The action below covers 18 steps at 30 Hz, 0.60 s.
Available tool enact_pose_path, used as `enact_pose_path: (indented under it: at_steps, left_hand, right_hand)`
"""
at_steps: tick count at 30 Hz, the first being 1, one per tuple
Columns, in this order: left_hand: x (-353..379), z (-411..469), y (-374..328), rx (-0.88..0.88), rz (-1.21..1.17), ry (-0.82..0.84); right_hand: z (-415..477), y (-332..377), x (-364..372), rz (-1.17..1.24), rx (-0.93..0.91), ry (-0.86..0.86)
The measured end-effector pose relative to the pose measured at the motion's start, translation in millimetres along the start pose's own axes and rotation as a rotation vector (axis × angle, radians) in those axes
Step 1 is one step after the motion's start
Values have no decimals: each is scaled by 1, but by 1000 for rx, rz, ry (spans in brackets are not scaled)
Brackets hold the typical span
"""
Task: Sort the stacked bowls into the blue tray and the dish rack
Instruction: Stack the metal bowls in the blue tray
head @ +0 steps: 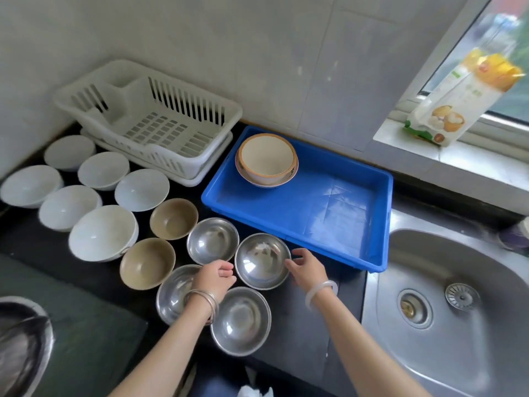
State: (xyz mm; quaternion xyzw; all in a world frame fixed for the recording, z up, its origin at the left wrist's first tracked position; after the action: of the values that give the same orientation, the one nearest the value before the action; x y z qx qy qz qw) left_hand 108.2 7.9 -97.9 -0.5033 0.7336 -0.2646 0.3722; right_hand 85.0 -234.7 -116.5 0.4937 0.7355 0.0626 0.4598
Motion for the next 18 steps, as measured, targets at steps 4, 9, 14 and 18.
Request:
enact_pose_path:
  at_steps: [4,9,14,18]
  left_hand:
    - [10,-4,11,-34,76,65]
    - [20,0,9,0,231,125]
    - [26,0,8,13,259,97]
    - [30,-4,5,21,294,90]
  right_hand:
    - [1,-7,17,139,55,60]
    - [-3,-26,5,190,83,14]
    - [-12,-53,-13,207,92,-38]
    - [-15,-66,-20,228,103,-61]
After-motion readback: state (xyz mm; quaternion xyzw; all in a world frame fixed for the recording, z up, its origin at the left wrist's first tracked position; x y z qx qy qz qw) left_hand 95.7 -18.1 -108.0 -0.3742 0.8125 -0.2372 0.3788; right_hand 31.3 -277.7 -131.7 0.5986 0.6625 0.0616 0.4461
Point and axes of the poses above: each hand's wrist, its own z-axis towards the middle knuckle, its own x-axis out of the palm, y = z × x, the point moved 10 cm from there along z, towards the middle knuckle, and after that the axes turned 12 degrees about -z, right-handed, at the moved point
